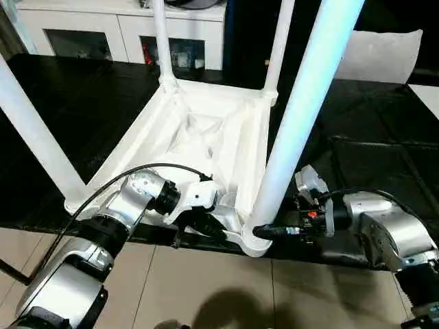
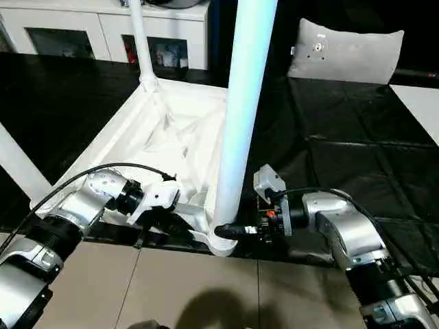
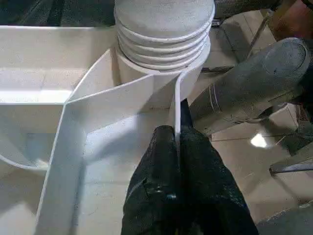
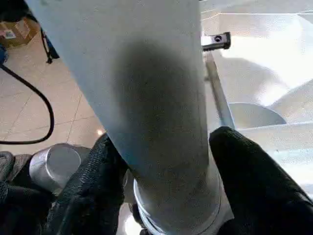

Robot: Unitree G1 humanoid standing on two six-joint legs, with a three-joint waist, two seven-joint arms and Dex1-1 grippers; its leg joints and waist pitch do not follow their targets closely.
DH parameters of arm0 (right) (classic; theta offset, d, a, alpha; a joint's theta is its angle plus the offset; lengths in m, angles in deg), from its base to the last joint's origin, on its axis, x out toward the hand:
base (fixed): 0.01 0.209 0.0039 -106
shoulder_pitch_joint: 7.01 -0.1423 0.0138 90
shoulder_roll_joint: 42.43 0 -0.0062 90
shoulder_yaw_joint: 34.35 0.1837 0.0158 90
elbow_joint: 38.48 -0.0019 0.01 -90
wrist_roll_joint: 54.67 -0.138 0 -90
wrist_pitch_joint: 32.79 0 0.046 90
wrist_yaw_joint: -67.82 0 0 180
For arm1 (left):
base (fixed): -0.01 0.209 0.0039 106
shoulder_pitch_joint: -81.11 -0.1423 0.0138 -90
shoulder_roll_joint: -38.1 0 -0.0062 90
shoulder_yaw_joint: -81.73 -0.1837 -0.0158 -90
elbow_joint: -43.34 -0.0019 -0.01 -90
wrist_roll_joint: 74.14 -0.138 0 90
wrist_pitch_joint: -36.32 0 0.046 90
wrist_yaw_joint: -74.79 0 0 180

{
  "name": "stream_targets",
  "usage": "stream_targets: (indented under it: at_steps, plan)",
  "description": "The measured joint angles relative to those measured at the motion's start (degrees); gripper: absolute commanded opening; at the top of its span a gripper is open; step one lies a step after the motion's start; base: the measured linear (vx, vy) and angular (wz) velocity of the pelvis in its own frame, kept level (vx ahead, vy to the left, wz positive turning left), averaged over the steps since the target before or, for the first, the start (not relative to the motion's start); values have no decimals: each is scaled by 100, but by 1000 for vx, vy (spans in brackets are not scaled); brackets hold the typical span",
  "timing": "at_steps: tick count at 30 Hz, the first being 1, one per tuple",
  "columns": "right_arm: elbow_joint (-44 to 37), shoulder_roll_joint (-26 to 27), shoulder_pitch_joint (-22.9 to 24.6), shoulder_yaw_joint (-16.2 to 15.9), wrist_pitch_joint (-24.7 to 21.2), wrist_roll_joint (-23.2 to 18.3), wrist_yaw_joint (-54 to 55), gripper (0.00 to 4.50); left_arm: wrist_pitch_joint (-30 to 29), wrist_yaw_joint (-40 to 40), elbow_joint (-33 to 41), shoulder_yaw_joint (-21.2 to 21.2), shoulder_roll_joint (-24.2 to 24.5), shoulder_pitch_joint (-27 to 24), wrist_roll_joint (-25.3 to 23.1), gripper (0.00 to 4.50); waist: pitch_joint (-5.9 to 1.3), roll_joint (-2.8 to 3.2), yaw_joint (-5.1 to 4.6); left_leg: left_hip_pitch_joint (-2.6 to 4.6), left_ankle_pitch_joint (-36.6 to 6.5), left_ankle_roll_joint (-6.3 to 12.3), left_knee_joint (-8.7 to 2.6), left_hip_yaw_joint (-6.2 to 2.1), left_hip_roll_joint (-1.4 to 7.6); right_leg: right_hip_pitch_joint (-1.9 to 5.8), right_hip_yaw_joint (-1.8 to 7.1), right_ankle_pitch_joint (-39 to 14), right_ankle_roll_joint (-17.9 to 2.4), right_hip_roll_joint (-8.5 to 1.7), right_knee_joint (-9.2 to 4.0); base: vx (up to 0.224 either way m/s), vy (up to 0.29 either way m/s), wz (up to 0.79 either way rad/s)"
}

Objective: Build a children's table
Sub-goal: Rotate leg to tighten

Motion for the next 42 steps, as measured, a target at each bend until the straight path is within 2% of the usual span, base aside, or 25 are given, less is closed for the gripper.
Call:
stream_targets:
  at_steps: [2, 3, 6, 12, 14, 17, 20, 21, 24, 26, 28, 29, 30, 32, 36, 37, 39, 42]
  plan:
    - [21, 4, -7, -5, 23, 4, -35, 244, 0, 0, 0, 1, 0, 0, -2, 0, 0, -1, -1, 0, 0, 0, 0, 0, 0, 0, 0, 0, 0, 0, 0, 0, 0, 0]
    - [49, 11, -20, -5, 25, 4, -51, 221, -3, 0, 0, 5, 0, 0, -4, 0, -1, -2, -4, 0, 0, 0, 0, 0, 0, 0, 0, 0, 0, 0, 0, 0, 0, 0]
    - [53, 32, -24, 2, 7, 6, -42, 213, -62, 3, 2, 26, 0, 0, -1, 0, -4, -16, -4, 3, 0, -1, 0, 0, 0, 0, 0, -1, 1, 0, 1, 0, 0, 0]
    - [-253, 205, 70, 118, -317, 63, 568, 206, -641, -276, 95, 186, -81, -27, 2, 0, -5, -17, -16, 11, 11, -18, 0, 1, 1, 0, 1, 1, 2, 0, 10, 0, 0, 0]
    - [-303, 548, 86, 276, -464, 280, 1311, 205, -1092, -753, 144, 360, -121, -53, -5, 0, -5, -19, -97, 22, 20, -33, 2, 0, 3, 0, 1, 2, 1, 0, 19, 0, 0, 0]
    - [-253, 979, 85, 545, -545, 560, 2400, 201, -1597, -1533, 155, 555, -387, -43, -39, 0, -4, -20, -320, 27, 24, -38, 6, 0, 3, 0, 0, 2, 1, 0, 17, 0, 0, 0]
    - [-55, 1409, -58, 753, -594, 845, 3454, 197, -1940, -2332, 91, 678, -752, 50, -144, 0, -6, -23, -458, 26, 24, -38, 6, -1, 3, -4, -2, 2, 1, 1, 17, 0, 0, 0]
    - [-29, 1545, -91, 805, -638, 907, 3748, 197, -2040, -2522, 86, 716, -841, 71, -185, 0, -7, -22, -473, 28, 23, -38, 5, -4, 3, -2, -3, 2, 2, 2, 17, 0, 0, 0]
    - [183, 2303, -305, 1136, -788, 1169, 5091, 196, -2354, -3420, -94, 929, -1243, 229, -281, 0, -8, -20, -492, 19, 24, -39, -2, -9, 3, -9, -6, 3, 1, 4, 20, 0, 0, 0]
    - [324, 2572, -455, 1225, -786, 1356, 5772, 196, -2474, -3919, -138, 965, -1496, 290, -347, 0, -13, -11, -506, 12, 18, -33, -1, -8, 2, -10, -4, 3, 1, 3, 10, 0, 0, 0]
    - [371, 2631, -481, 1228, -703, 1487, 6014, 196, -2491, -4201, -138, 967, -1633, 297, -399, 0, -23, 6, -490, 7, 9, -18, -3, -8, 0, -9, -2, 10, -13, 3, 4, 0, 0, 0]
    - [384, 2643, -481, 1228, -650, 1510, 6051, 230, -2490, -4255, -138, 969, -1649, 299, -411, 0, -25, 9, -480, 8, 9, -14, -6, -8, 0, -9, -2, 11, -16, 2, 4, 0, 0, 0]
    - [393, 2654, -481, 1228, -623, 1523, 6079, 230, -2488, -4283, -138, 969, -1661, 302, -427, 0, -25, 9, -476, 8, 9, -13, -9, -8, 0, -9, -3, 9, -17, 3, 4, 0, 0, 0]
    - [395, 2662, -469, 1228, -596, 1545, 6098, 267, -2450, -4292, -138, 960, -1664, 302, -461, 0, -25, 12, -472, 7, 9, -13, -10, -8, 0, -10, -3, 9, -17, 3, 3, 0, 0, 0]
    - [299, 2673, -340, 1166, -474, 1676, 6098, 292, -2373, -4279, -139, 911, -1663, 301, -516, 0, -25, 11, -468, 6, 8, -16, -10, -8, 0, -10, -3, 10, -18, 3, 0, 0, 0, 0]
    - [221, 2616, -242, 1109, -398, 1709, 6078, 315, -2347, -4228, -139, 893, -1654, 301, -516, 0, -25, 11, -449, 5, 7, -17, -10, -8, 0, -9, -4, 9, -18, 3, -2, 0, 0, 0]
    - [54, 2547, -81, 1091, -341, 1683, 5969, 320, -2272, -4120, -138, 851, -1581, 297, -516, 0, -24, 12, -423, 5, 7, -17, -11, -8, 0, -9, -4, 9, -17, 3, -3, 0, 0, 0]
    - [-265, 2313, 226, 1118, -345, 1481, 5594, 350, -2098, -3823, -120, 786, -1402, 265, -522, 0, -24, 19, -387, 8, 7, -18, -13, -8, 0, -9, -4, 10, -18, 3, -3, 0, 0, 0]
